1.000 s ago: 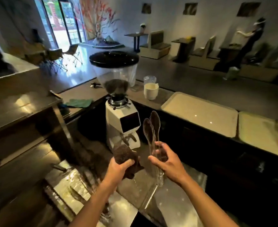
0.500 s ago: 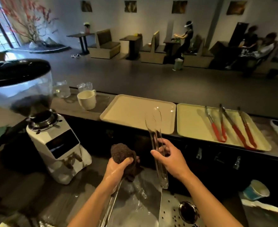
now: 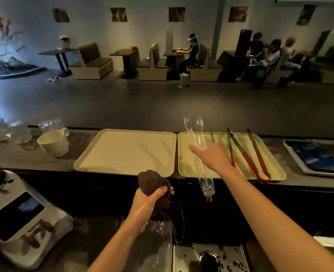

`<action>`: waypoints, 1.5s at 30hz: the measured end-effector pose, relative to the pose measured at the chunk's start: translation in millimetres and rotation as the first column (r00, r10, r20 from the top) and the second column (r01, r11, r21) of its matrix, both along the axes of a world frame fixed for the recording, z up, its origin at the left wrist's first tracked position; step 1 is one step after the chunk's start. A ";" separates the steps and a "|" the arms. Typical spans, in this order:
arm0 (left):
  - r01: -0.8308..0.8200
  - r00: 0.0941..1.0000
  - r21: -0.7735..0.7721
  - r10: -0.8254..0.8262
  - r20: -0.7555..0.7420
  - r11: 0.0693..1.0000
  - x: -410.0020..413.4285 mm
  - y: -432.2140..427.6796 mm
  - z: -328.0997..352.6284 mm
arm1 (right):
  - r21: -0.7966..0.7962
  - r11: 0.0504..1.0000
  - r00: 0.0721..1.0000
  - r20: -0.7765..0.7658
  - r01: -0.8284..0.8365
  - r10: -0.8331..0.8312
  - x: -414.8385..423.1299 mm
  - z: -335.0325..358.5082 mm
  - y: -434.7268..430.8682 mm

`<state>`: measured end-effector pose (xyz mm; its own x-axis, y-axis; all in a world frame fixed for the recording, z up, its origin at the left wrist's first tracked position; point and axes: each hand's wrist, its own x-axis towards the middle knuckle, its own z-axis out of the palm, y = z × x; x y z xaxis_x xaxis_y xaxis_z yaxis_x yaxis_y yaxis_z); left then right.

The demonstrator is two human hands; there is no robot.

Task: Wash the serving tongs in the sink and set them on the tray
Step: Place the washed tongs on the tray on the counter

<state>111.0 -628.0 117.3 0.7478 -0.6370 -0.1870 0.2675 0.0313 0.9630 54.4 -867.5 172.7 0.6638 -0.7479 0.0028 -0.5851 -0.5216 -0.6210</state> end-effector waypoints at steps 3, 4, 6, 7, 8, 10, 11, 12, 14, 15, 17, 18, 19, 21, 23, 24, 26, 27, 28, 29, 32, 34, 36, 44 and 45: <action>0.017 1.000 0.007 -0.017 0.020 1.000 -0.2 -14.2 2.0 | -0.083 0.996 0.991 -0.130 0.032 -0.043 16.9 0.4 -26.6; 0.018 1.000 0.009 -0.018 0.020 1.000 0.0 -18.5 1.8 | -0.118 0.992 0.985 -0.164 0.031 -0.051 21.9 -0.3 -33.5; 0.011 1.000 0.003 -0.011 -0.006 1.000 -0.2 -24.7 2.4 | -0.176 0.984 0.974 -0.219 0.014 -0.053 30.4 -3.6 -43.5; 0.006 1.000 -0.001 -0.006 -0.020 1.000 0.0 -27.2 2.1 | -0.197 0.980 0.969 -0.243 0.000 -0.049 33.5 -5.2 -46.5; 0.001 1.000 -0.004 -0.001 -0.025 1.000 0.1 -28.6 1.9 | -0.221 0.975 0.965 -0.261 -0.019 -0.040 36.5 -7.5 -49.1; -0.005 1.000 0.000 0.005 -0.018 1.000 0.2 -31.2 1.3 | -0.257 0.965 0.954 -0.298 -0.045 -0.035 40.9 -11.4 -53.4; -0.008 1.000 0.000 0.008 -0.016 1.000 0.1 -32.1 1.1 | -0.278 0.959 0.948 -0.317 -0.053 -0.040 42.4 -13.4 -54.6; -0.010 1.000 0.001 0.010 -0.016 1.000 -0.5 -32.8 1.4 | -0.301 0.952 0.941 -0.335 -0.059 -0.048 43.5 -14.7 -55.0; -0.008 1.000 -0.001 0.008 -0.011 1.000 -1.1 -33.9 1.7 | -0.342 0.937 0.928 -0.366 -0.070 -0.064 45.2 -16.3 -54.8; -0.008 1.000 -0.002 0.008 -0.009 1.000 -1.2 -34.8 2.0 | -0.356 0.932 0.924 -0.376 -0.072 -0.072 45.7 -16.3 -53.6; -0.013 1.000 -0.001 0.013 -0.021 1.000 -2.5 -36.7 1.8 | -0.377 0.923 0.920 -0.383 -0.069 -0.087 46.3 -18.3 -52.7; -0.017 1.000 -0.002 0.017 -0.026 1.000 -3.3 -37.1 1.8 | -0.389 0.918 0.918 -0.385 -0.070 -0.093 46.4 -19.4 -52.0; -0.020 0.999 -0.004 0.020 -0.028 1.000 -4.2 -37.5 1.6 | -0.399 0.914 0.913 -0.394 -0.070 -0.102 46.0 -20.1 -51.4; -0.030 0.999 -0.006 0.030 -0.033 1.000 -6.1 -36.8 0.9 | -0.427 0.903 0.901 -0.407 -0.044 -0.149 43.0 -20.5 -48.5; -0.049 0.998 -0.009 0.048 -0.047 0.999 -6.8 -33.6 0.5 | -0.476 0.879 0.915 -0.350 0.012 -0.202 38.7 -19.1 -42.7; -0.058 0.997 -0.011 0.057 -0.051 0.998 -6.6 -30.6 0.2 | -0.491 0.871 0.941 -0.282 0.028 -0.189 36.5 -17.1 -37.5; -0.087 0.995 -0.010 0.086 -0.060 0.996 -6.3 -20.9 -1.5 | -0.502 0.865 0.990 -0.121 0.000 -0.070 32.8 -15.4 -21.3; -0.109 0.992 -0.004 0.108 -0.065 0.994 -5.7 -14.0 -3.0 | -0.489 0.872 0.998 -0.059 -0.034 0.006 32.3 -16.1 -11.1; -0.133 0.989 0.005 0.133 -0.069 0.991 -5.6 -5.6 -4.5 | -0.460 0.885 0.997 -0.012 -0.068 0.071 32.0 -18.1 1.2; -0.158 0.984 0.014 0.159 -0.075 0.987 -5.3 3.3 -6.0 | -0.424 0.900 0.993 0.022 -0.098 0.118 32.2 -21.2 14.1; -0.253 0.963 0.033 0.255 -0.093 0.967 -3.5 38.7 -13.4 | -0.335 0.920 0.965 0.089 -0.206 0.248 37.0 -35.5 64.9; -0.325 0.940 0.059 0.329 -0.090 0.944 -1.7 66.5 -19.0 | -0.294 0.909 0.933 0.114 -0.296 0.340 42.8 -45.4 104.4; -0.415 0.904 0.090 0.422 -0.064 0.905 -0.2 95.0 -25.2 | -0.263 0.891 0.899 0.138 -0.370 0.415 48.5 -54.7 144.2; -0.627 0.761 0.214 0.647 -0.034 0.749 -7.0 227.9 -46.7 | -0.157 0.772 0.765 0.118 -0.616 0.633 74.1 -94.9 291.8; -0.638 0.750 0.220 0.660 -0.039 0.738 -11.2 244.0 -48.2 | -0.136 0.761 0.752 0.117 -0.634 0.648 74.4 -100.0 309.7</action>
